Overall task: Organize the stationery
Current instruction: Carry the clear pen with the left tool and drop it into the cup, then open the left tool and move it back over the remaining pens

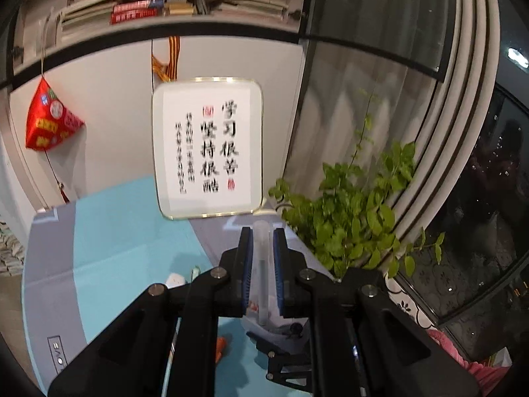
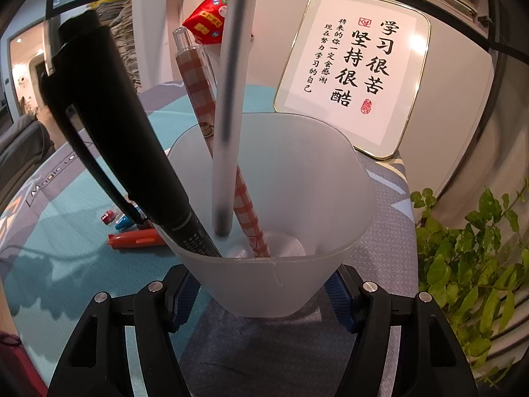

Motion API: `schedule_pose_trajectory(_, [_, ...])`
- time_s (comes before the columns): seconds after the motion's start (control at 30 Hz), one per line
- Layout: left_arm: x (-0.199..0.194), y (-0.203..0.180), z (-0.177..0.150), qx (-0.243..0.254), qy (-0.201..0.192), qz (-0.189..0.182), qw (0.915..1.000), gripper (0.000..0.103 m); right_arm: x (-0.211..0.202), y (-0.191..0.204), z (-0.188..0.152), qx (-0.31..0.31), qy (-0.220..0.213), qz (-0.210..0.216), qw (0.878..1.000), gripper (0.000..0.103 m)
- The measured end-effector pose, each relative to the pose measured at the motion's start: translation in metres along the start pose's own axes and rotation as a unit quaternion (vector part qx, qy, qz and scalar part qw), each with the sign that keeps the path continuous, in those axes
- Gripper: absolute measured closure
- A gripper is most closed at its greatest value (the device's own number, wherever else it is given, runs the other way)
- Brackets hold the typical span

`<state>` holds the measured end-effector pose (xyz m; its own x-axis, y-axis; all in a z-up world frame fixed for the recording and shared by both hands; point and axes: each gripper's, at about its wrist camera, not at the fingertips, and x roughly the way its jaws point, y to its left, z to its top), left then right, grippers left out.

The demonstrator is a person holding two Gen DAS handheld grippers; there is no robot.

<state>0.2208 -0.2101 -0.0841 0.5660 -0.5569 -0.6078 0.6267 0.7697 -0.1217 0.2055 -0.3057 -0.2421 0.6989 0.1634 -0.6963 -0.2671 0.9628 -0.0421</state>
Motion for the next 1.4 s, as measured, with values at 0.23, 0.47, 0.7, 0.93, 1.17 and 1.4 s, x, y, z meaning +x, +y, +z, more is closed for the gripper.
schedule_pose_trajectory(0.23, [0.011,0.000,-0.009,-0.004,0.023,-0.004,0.9997,0.093,0.000,0.000,0.000,0.000,0.000,0.000,1.000,0.034])
schedule_pose_trajectory(0.47, [0.014,0.004,-0.015,-0.012,0.036,-0.014,0.9992,0.093,0.000,0.001,0.000,0.000,0.000,0.000,1.000,0.034])
schedule_pose_trajectory(0.7, [0.000,0.008,-0.016,-0.016,0.018,-0.018,0.9995,0.093,0.000,0.001,0.000,0.000,0.000,-0.001,1.000,0.034])
schedule_pose_trajectory(0.93, [-0.025,0.034,-0.021,-0.039,-0.007,0.011,0.9991,0.091,0.000,0.001,0.000,0.000,0.000,-0.001,1.000,0.034])
schedule_pose_trajectory(1.17, [-0.016,0.078,-0.059,-0.079,0.033,0.072,0.9937,0.089,0.000,0.000,0.000,-0.001,0.000,-0.001,1.000,0.034])
schedule_pose_trajectory(1.4, [0.022,0.102,-0.116,-0.094,0.125,0.097,0.9830,0.089,0.000,0.002,0.000,0.000,0.000,-0.001,1.000,0.034])
